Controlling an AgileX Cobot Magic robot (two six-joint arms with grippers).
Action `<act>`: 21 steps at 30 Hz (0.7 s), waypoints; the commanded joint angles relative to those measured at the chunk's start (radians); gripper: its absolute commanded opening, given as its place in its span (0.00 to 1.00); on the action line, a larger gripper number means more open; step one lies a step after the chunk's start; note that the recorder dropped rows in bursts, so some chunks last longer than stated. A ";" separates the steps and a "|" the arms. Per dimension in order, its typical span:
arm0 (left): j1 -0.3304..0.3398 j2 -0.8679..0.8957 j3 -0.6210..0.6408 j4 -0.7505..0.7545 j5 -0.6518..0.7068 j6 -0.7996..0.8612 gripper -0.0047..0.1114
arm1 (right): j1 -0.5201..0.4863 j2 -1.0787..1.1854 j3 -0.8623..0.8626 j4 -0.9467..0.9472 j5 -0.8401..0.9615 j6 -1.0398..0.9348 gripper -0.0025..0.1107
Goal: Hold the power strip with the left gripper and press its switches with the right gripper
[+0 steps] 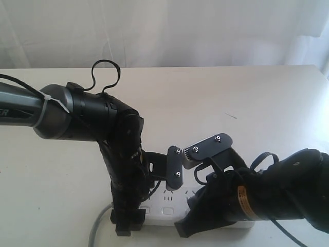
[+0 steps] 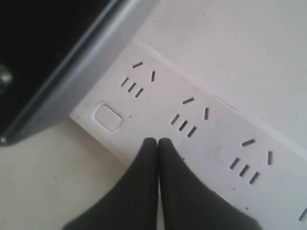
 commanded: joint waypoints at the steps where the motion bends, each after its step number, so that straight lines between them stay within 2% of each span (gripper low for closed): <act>1: -0.003 -0.010 0.007 -0.007 0.050 -0.008 0.04 | 0.004 0.038 -0.009 0.000 -0.002 0.005 0.02; 21: -0.003 -0.010 0.007 -0.007 0.059 -0.008 0.04 | 0.004 0.111 -0.015 0.000 -0.091 0.008 0.02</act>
